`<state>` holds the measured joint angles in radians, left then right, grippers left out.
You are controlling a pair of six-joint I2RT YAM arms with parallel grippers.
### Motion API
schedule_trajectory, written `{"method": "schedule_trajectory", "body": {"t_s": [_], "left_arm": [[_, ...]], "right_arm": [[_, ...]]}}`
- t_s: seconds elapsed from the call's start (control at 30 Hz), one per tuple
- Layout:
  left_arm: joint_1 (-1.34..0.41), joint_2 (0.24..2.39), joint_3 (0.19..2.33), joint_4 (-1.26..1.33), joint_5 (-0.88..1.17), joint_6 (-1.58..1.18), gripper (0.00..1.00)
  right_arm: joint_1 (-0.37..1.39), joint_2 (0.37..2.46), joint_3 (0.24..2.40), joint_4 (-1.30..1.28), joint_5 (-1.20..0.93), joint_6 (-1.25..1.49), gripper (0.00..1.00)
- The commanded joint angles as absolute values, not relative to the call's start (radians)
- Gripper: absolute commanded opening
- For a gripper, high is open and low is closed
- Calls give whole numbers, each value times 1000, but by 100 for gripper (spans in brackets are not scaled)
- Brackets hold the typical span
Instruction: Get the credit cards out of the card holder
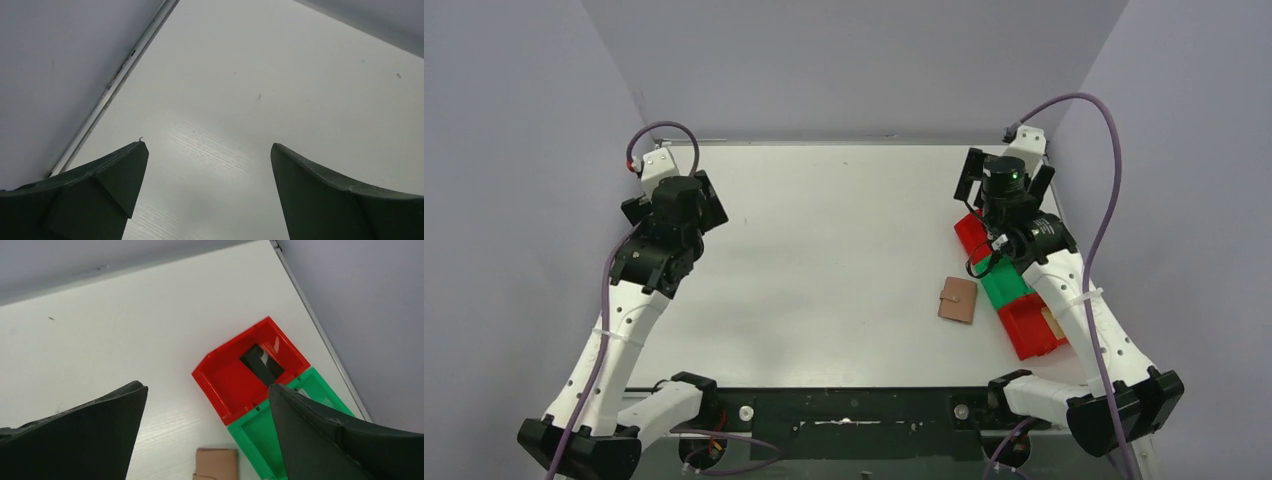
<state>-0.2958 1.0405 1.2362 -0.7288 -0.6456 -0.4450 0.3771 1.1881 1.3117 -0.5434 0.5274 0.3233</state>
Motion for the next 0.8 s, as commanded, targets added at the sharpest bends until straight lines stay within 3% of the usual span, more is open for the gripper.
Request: {"method": "schedule_trajectory", "body": {"t_s": [0.0, 0.47, 0.77], "left_arm": [[-257, 991, 1123, -589, -628, -416, 97], [-155, 813, 702, -362, -282, -370, 97], [-129, 868, 693, -343, -31, -351, 97]], "right_arm": [[292, 1109, 1168, -514, 412, 392, 98], [81, 922, 748, -522, 64, 559, 98], [250, 969, 672, -584, 73, 689, 94]]}}
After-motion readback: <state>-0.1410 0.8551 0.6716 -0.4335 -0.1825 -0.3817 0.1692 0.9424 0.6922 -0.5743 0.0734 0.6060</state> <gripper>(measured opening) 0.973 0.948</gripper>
